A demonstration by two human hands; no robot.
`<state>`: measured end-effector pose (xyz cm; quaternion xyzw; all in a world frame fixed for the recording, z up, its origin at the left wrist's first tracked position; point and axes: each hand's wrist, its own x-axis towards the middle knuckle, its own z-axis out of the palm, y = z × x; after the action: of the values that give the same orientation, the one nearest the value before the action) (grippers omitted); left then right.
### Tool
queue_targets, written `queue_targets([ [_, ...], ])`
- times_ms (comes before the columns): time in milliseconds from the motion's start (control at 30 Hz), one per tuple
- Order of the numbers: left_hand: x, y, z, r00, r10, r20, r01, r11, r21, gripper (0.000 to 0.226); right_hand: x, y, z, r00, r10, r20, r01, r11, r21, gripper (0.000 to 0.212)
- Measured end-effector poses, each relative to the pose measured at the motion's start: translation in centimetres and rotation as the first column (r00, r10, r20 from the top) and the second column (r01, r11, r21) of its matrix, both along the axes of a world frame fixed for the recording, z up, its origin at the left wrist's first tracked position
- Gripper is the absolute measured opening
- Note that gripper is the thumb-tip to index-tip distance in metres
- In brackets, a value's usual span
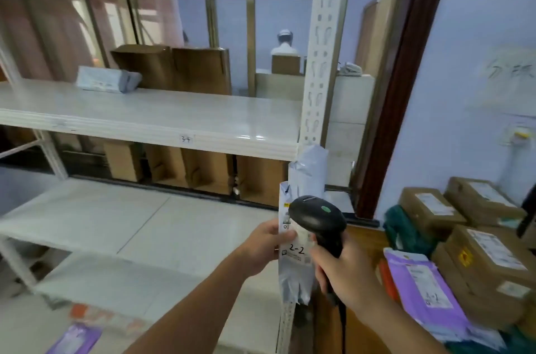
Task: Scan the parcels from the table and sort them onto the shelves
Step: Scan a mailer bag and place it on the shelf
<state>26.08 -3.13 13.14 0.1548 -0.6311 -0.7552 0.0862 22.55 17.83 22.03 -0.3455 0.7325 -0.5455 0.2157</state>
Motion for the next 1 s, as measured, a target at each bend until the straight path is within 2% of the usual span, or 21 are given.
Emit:
queue_targets([
  [100, 5.7, -2.4, 1.0, 0.978, 0.208, -0.016, -0.207, 0.978, 0.006, 0.02, 2.4, -2.7, 0.5, 0.989, 0.144, 0.016, -0.145, 0.989, 0.032, 0.006],
  [233, 14.1, -6.7, 2.7, 0.887, 0.46, -0.042, -0.459, 0.888, 0.026, 0.025, 6.7, -7.9, 1.5, 0.958, 0.287, 0.014, -0.287, 0.957, 0.041, 0.003],
  [433, 24.6, -15.1, 6.0, 0.753, 0.651, -0.1, -0.655, 0.756, -0.009, 0.024, 13.3, -16.9, 4.5, 0.907, 0.42, -0.034, -0.417, 0.907, 0.066, 0.009],
  [567, 28.6, -21.6, 8.9, 0.716, 0.682, -0.151, -0.694, 0.718, -0.049, 0.024, 16.3, -22.8, 6.8, 0.897, 0.433, -0.087, -0.43, 0.901, 0.054, 0.008],
  [700, 30.5, -27.6, 12.2, 0.72, 0.663, -0.204, -0.686, 0.724, -0.07, 0.023, 18.1, -28.2, 8.8, 0.902, 0.419, -0.104, -0.423, 0.906, -0.017, 0.01],
  [1000, 30.2, -42.4, 19.4, 0.736, 0.611, -0.292, -0.658, 0.746, -0.099, 0.025, 18.9, -41.4, 11.6, 0.919, 0.371, -0.13, -0.384, 0.918, -0.095, 0.005],
])
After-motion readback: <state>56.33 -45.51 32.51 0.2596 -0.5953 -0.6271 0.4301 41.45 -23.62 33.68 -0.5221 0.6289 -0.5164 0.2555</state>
